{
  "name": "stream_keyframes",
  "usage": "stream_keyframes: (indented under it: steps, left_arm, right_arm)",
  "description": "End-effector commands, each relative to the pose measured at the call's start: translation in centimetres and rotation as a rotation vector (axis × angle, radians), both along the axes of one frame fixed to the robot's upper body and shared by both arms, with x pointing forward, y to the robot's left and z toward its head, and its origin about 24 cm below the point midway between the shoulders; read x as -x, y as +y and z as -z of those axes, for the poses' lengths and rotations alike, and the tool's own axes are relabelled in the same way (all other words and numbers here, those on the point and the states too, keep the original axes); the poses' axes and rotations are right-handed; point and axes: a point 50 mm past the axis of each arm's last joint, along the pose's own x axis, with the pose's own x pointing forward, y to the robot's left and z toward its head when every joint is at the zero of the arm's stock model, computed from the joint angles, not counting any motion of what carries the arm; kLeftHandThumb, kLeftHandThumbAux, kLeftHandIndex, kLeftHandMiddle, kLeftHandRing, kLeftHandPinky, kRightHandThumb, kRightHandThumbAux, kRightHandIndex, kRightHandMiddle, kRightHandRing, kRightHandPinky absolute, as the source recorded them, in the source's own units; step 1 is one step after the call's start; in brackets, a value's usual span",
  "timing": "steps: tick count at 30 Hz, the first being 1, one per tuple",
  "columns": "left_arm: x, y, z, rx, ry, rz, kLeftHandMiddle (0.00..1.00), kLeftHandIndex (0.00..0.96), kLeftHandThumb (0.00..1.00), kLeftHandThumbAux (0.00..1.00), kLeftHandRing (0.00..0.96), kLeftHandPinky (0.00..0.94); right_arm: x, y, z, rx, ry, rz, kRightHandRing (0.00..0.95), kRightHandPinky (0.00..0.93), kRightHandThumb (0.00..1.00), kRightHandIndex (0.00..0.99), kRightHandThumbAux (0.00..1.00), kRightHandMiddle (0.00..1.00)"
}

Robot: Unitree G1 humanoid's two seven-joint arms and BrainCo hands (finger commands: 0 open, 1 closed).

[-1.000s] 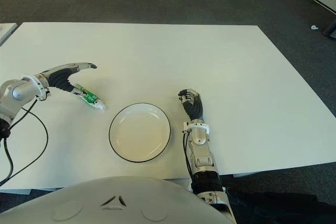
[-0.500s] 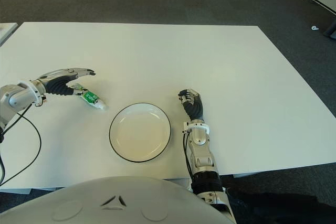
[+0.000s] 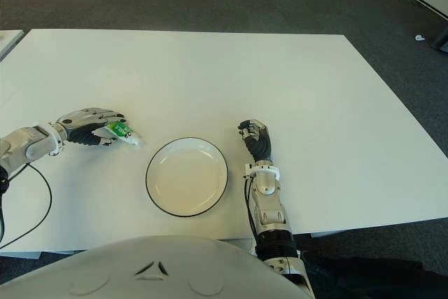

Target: Put the toothpaste on the table into the plate.

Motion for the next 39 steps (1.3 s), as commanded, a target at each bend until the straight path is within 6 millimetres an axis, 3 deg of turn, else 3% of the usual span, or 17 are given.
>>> stream_keyframes:
  steps: [1, 17, 39]
  left_arm:
    - [0.1, 0.2, -0.2, -0.084, 0.015, 0.096, 0.000, 0.000, 0.429, 0.214, 0.000, 0.000]
    - [0.5, 0.2, 0.7, -0.295, 0.107, 0.229, 0.000, 0.000, 0.450, 0.183, 0.000, 0.000]
    - [0.6, 0.4, 3.5, -0.385, 0.193, 0.196, 0.000, 0.000, 0.399, 0.216, 0.000, 0.000]
  right_arm:
    - [0.3, -0.1, 0.3, 0.013, 0.021, 0.012, 0.462, 0.476, 0.713, 0.423, 0.732, 0.470]
    - [0.4, 0.0, 0.3, 0.017, 0.026, 0.017, 0.466, 0.480, 0.716, 0.423, 0.732, 0.479]
    - [0.8, 0.0, 0.1, 0.009, 0.011, 0.022, 0.474, 0.487, 0.711, 0.425, 0.730, 0.482]
